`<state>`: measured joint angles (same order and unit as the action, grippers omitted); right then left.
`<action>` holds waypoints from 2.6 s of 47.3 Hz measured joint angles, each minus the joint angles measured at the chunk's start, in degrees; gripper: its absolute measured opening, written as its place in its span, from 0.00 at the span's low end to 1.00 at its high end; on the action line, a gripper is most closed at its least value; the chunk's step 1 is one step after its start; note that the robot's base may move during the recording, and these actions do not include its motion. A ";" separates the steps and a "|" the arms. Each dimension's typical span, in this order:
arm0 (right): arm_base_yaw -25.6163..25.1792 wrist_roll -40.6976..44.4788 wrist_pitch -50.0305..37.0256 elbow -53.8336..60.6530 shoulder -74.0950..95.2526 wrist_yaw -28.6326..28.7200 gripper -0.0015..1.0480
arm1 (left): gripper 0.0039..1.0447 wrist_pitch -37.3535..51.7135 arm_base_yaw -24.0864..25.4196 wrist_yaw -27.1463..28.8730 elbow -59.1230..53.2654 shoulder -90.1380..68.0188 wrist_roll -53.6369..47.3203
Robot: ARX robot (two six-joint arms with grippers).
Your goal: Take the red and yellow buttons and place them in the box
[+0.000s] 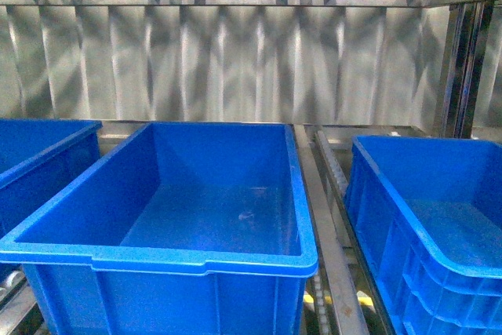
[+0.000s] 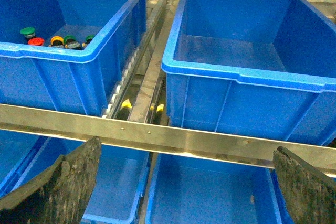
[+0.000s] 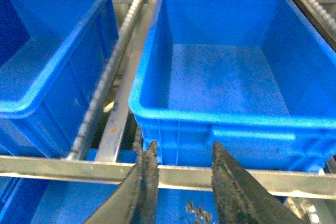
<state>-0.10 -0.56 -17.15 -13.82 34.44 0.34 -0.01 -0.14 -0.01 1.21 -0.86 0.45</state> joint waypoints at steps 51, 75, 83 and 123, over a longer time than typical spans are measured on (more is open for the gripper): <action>0.09 0.35 17.25 12.09 -34.10 -0.35 0.03 | 0.93 0.00 0.00 0.00 -0.02 0.00 0.00; 0.09 0.39 17.22 12.09 -34.12 -0.37 0.68 | 0.93 0.00 0.00 0.00 0.00 0.00 -0.02; 0.09 0.37 17.25 12.09 -34.12 -0.35 0.94 | 0.93 0.00 0.00 0.00 0.00 0.00 0.00; 0.11 0.39 17.25 12.09 -34.16 -0.31 0.94 | 0.93 -0.02 0.04 0.00 0.00 0.00 -0.02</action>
<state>0.01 -0.16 0.10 -1.74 0.27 0.03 -0.03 -0.10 -0.01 1.21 -0.86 0.43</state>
